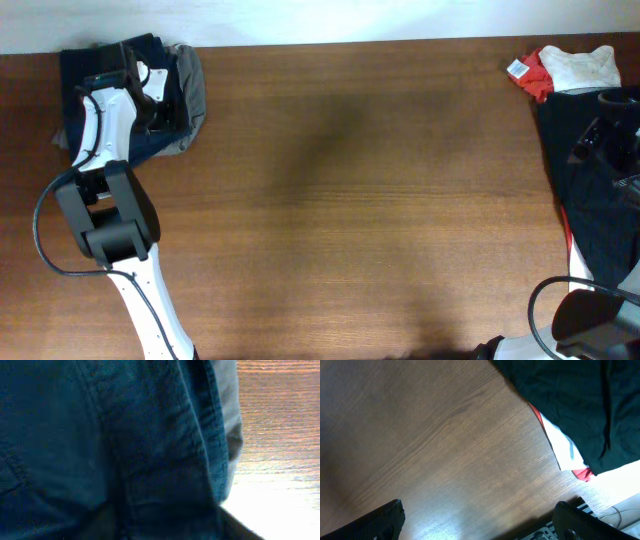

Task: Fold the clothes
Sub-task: 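Place the folded shorts onto the grey garment at top left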

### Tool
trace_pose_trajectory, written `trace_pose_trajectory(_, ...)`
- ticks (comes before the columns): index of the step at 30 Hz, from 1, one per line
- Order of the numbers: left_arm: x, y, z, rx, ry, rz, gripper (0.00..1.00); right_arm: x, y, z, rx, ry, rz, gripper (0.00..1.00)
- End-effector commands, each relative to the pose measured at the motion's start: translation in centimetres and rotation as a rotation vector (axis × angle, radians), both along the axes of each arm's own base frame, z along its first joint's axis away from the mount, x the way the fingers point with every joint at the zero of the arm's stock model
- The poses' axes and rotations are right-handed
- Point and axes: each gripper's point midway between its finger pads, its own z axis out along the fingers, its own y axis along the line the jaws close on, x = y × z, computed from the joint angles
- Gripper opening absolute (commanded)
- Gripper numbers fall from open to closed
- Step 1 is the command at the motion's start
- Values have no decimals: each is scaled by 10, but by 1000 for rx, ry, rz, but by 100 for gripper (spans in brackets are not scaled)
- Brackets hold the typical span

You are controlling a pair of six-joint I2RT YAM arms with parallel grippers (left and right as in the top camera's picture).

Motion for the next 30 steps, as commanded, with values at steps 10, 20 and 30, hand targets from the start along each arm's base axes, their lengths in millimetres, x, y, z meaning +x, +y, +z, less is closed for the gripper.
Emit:
trace_pose_trajectory(10, -14, -25, 32, -124, 42, -35, 35, -2, 1, 2, -4, -1, 8, 98)
trace_pose_trajectory(20, -7, 8, 66, -19, -33, 83, 71, -2, 1, 2, -4, -1, 8, 98)
trace_pose_trajectory(30, -47, 134, 119, 327, -46, 462, 1, -2, 1, 2, -4, -1, 8, 98)
